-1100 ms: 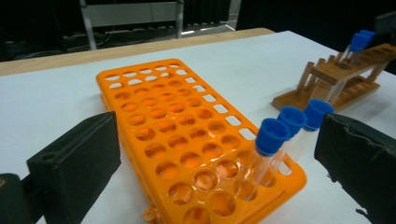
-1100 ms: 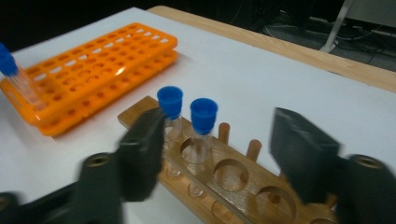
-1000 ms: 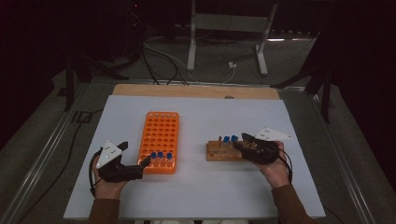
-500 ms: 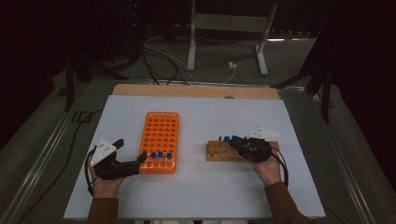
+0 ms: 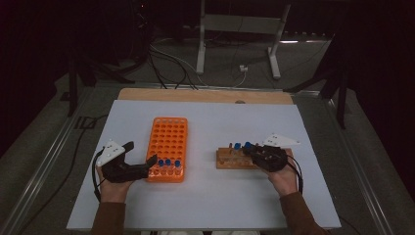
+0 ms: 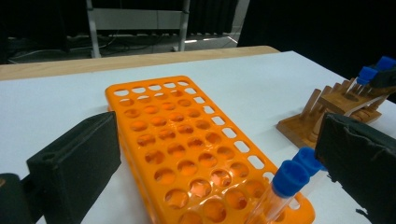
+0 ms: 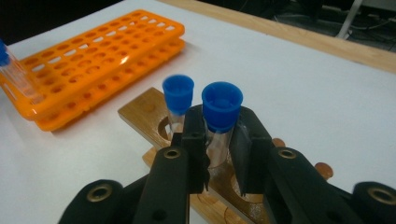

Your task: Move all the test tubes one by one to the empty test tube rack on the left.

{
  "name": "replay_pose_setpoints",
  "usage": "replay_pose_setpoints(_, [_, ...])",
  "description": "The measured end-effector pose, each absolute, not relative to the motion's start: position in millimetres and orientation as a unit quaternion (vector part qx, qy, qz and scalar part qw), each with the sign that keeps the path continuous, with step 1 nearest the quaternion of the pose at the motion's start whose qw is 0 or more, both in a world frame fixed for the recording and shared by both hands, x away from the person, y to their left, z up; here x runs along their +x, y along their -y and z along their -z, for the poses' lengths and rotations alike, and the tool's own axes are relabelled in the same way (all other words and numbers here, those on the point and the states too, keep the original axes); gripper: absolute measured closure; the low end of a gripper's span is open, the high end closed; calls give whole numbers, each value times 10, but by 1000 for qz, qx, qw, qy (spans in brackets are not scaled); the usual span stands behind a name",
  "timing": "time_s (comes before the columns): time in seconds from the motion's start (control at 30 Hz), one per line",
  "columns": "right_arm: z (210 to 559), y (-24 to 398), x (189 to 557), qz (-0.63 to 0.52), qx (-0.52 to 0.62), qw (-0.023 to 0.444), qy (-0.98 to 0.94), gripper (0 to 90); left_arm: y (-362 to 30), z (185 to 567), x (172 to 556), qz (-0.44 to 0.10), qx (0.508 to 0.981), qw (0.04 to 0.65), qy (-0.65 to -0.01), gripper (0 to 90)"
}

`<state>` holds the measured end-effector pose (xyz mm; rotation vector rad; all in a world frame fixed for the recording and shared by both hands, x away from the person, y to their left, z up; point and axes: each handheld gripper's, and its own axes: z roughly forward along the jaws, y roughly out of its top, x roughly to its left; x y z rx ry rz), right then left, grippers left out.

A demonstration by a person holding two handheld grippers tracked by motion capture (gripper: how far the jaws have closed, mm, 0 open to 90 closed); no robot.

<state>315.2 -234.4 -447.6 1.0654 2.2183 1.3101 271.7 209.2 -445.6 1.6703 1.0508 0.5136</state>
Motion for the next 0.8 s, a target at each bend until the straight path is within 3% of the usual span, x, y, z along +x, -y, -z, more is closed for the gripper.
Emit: replay_pose_setpoints(0.8, [3982, 2493, 2983, -498, 359, 190, -766, 771, -1704, 4282, 2764, -186, 719, 544, -391, 15])
